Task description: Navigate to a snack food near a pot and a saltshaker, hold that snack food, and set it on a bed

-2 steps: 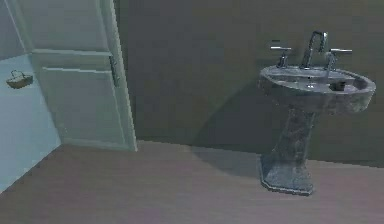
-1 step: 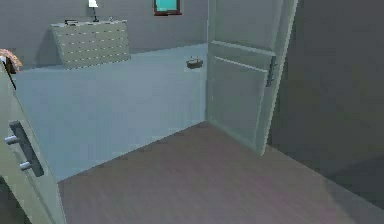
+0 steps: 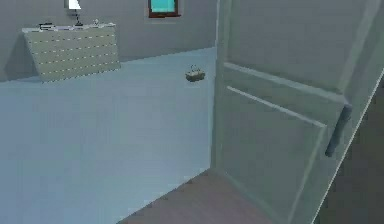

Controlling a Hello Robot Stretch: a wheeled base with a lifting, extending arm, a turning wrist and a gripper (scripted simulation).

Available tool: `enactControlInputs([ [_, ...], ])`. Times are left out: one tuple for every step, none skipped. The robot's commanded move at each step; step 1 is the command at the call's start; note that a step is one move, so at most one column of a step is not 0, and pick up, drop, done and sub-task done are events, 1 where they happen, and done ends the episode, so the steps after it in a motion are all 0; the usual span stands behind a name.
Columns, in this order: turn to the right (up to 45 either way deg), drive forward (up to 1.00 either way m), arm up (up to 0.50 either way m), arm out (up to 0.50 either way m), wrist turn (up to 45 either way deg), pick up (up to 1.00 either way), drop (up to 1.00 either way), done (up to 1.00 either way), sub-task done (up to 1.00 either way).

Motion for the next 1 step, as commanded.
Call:
enactControlInputs([
  [-36.0,0.00,0.00,0.00,0.0,0.00,0.00,0.00,0.00],
])
